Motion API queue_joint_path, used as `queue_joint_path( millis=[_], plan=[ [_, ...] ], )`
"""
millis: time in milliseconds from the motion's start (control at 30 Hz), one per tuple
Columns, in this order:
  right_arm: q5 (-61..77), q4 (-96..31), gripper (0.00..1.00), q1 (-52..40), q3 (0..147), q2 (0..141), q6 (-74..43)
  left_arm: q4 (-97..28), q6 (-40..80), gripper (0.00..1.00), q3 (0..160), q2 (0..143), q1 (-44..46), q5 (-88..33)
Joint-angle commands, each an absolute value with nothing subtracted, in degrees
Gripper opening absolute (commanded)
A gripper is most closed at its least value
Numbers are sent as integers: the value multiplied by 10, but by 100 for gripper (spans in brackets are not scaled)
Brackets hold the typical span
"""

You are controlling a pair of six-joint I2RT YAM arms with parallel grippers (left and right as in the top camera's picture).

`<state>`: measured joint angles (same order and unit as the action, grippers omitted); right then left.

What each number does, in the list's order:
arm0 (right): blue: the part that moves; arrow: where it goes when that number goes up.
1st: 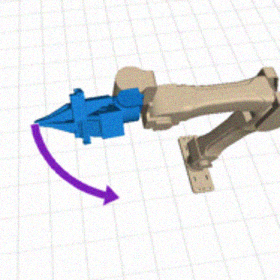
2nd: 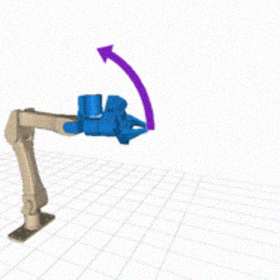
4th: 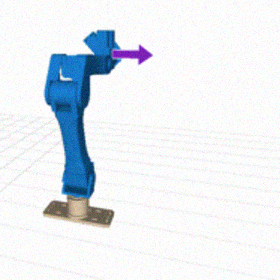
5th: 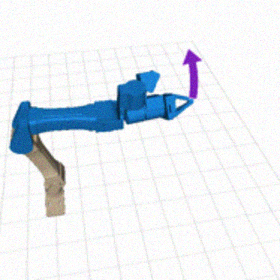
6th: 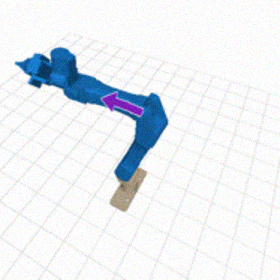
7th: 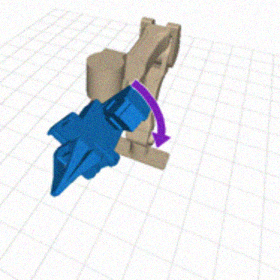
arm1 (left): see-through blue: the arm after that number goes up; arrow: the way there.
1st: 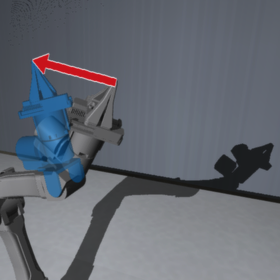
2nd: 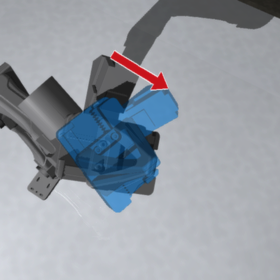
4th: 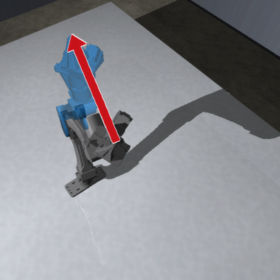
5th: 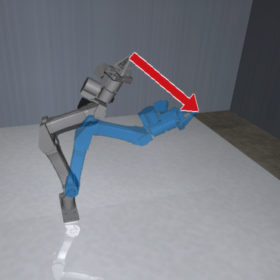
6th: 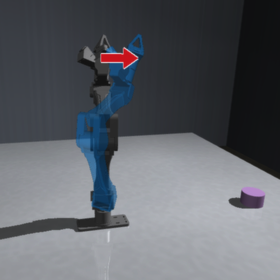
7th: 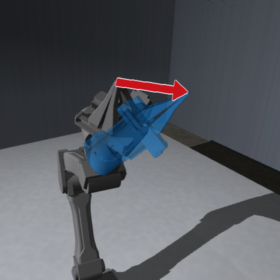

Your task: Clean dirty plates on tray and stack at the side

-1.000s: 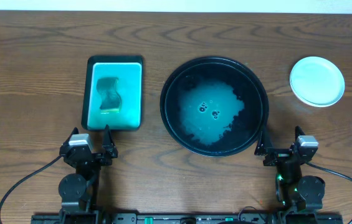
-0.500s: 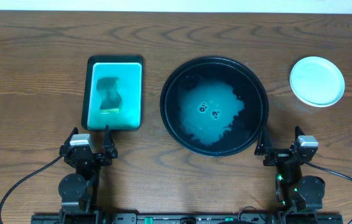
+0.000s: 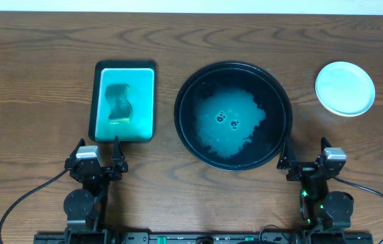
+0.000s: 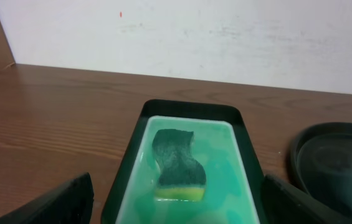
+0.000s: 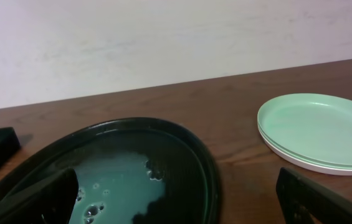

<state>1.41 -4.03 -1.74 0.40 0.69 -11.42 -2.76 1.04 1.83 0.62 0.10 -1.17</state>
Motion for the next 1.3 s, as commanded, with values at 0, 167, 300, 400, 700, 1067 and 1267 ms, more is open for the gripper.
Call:
queue_joint_path(
  millis=[0,167,300,400,700,1067,1267],
  plan=[
    [7,-43,99,-27,3,3,-106,-40,7,86,2,3,-2,-9],
    [7,-43,99,-27,3,3,-106,-40,7,86,2,3,-2,-9],
    [-5,-44,99,-27,3,3,-54,-40,7,86,2,3,-2,-9],
    [3,-45,99,-27,3,3,1,-40,7,86,2,3,-2,-9],
    [5,-45,99,-27,3,3,39,-40,7,86,2,3,-2,-9],
    [5,-43,99,-27,3,3,33,-40,7,86,2,3,-2,-9],
    [5,-43,99,-27,3,3,33,-40,7,86,2,3,-2,-9]
  ],
)
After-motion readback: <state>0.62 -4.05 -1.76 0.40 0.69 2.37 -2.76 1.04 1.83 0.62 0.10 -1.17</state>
